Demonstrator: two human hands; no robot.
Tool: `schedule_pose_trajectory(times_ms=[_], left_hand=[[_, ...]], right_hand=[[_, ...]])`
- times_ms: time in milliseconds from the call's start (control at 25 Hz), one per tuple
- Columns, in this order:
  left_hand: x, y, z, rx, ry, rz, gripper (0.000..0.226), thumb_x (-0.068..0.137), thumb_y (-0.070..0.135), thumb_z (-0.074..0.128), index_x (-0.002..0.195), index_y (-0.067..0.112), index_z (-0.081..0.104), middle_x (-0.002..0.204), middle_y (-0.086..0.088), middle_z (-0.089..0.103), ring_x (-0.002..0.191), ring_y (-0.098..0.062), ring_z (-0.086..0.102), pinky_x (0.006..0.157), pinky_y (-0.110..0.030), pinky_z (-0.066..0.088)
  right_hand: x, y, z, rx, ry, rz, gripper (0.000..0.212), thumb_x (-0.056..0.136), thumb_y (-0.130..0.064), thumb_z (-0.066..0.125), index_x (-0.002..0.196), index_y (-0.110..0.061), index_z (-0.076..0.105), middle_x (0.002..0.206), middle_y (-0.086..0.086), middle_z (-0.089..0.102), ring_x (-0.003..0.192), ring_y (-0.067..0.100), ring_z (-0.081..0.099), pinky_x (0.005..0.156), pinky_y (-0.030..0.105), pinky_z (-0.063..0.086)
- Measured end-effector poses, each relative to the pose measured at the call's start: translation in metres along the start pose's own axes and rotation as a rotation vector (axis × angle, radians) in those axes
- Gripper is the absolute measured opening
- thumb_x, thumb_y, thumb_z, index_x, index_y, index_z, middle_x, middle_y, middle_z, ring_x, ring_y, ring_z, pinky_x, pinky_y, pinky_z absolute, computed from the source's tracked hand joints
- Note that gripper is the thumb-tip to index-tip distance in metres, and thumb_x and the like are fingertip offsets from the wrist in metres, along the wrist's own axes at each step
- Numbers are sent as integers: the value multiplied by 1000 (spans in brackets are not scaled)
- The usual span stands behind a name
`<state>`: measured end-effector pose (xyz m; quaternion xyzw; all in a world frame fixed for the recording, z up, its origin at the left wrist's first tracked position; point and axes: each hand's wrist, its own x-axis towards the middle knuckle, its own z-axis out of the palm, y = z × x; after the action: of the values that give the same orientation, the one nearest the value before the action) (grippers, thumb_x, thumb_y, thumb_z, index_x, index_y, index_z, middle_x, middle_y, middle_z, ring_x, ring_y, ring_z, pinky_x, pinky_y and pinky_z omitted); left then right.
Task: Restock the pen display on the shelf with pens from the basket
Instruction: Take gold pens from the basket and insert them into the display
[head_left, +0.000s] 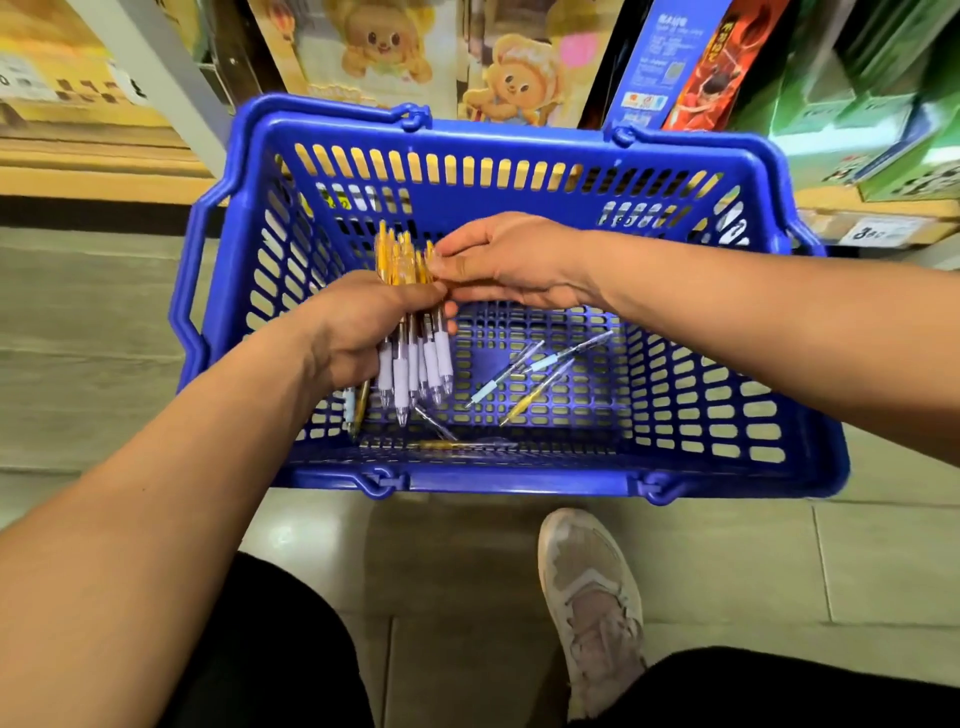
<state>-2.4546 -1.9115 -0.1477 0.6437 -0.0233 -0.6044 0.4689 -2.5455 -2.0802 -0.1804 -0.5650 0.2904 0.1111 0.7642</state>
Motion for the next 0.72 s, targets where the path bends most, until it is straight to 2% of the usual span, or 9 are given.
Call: schedule_pose_trajectory(times_ms=[120, 160, 240, 280, 360, 440, 520, 640, 720], left_hand=[[-8, 5, -3, -52, 53, 53, 9, 99, 13, 62, 99, 7, 68, 78, -4, 70, 65, -14, 67, 65, -32, 61], [-12, 6, -4, -76, 52, 62, 7, 100, 13, 60, 98, 9, 66, 77, -4, 68, 64, -13, 66, 64, -31, 61], [-21, 8, -5, -136, 45, 78, 7, 101, 13, 57, 96, 14, 62, 80, -3, 67, 70, -14, 65, 67, -31, 61], [-24, 8, -6, -161, 59, 92, 9, 102, 13, 56, 96, 16, 62, 82, -3, 69, 74, -15, 66, 71, -32, 61], [-31, 5, -12, -187, 112, 122, 9, 102, 12, 56, 96, 15, 63, 88, -5, 72, 78, -18, 69, 76, -33, 61], [-40, 2, -18, -192, 126, 127, 7, 101, 12, 59, 99, 12, 65, 89, -7, 73, 78, -19, 70, 71, -35, 63], [-47, 1, -21, -200, 98, 133, 7, 99, 11, 60, 98, 9, 67, 86, -7, 72, 76, -20, 70, 65, -33, 60], [-48, 2, -26, -229, 87, 146, 10, 100, 12, 58, 95, 9, 67, 82, -6, 72, 74, -19, 71, 66, -32, 60], [-42, 6, -30, -229, 72, 162, 8, 101, 13, 58, 97, 10, 64, 82, -6, 71, 76, -19, 71, 72, -35, 62]], right_hand=[[10, 13, -15, -41, 65, 35, 21, 97, -29, 67, 103, -9, 71, 96, 9, 76, 88, 15, 75, 76, 24, 61], [15, 20, -20, -170, 108, 69, 21, 99, -28, 65, 104, -9, 70, 97, 10, 76, 83, 13, 74, 74, 25, 62], [23, 34, -27, -621, 115, 150, 20, 100, -22, 62, 114, -10, 68, 103, 11, 75, 82, 14, 71, 81, 30, 62], [27, 41, -28, -900, 56, 177, 25, 100, -21, 61, 122, -11, 66, 107, 9, 73, 87, 16, 69, 84, 32, 59], [35, 47, -10, -1356, -94, 174, 40, 101, -23, 58, 140, -18, 56, 129, 6, 66, 109, 22, 65, 90, 28, 50], [47, 51, 13, -1563, -220, 49, 49, 100, -22, 56, 148, -23, 48, 146, 4, 55, 127, 26, 56, 100, 30, 47], [57, 59, 35, -1739, -373, -82, 51, 99, -19, 55, 149, -24, 45, 152, 3, 48, 134, 25, 50, 109, 37, 45], [74, 88, 63, -2128, -589, -253, 47, 102, -18, 51, 149, -19, 45, 160, -2, 36, 148, 22, 30, 123, 39, 26], [82, 97, 73, -2282, -599, -186, 37, 102, -16, 52, 139, -14, 55, 155, -1, 41, 147, 21, 28, 121, 36, 15]])
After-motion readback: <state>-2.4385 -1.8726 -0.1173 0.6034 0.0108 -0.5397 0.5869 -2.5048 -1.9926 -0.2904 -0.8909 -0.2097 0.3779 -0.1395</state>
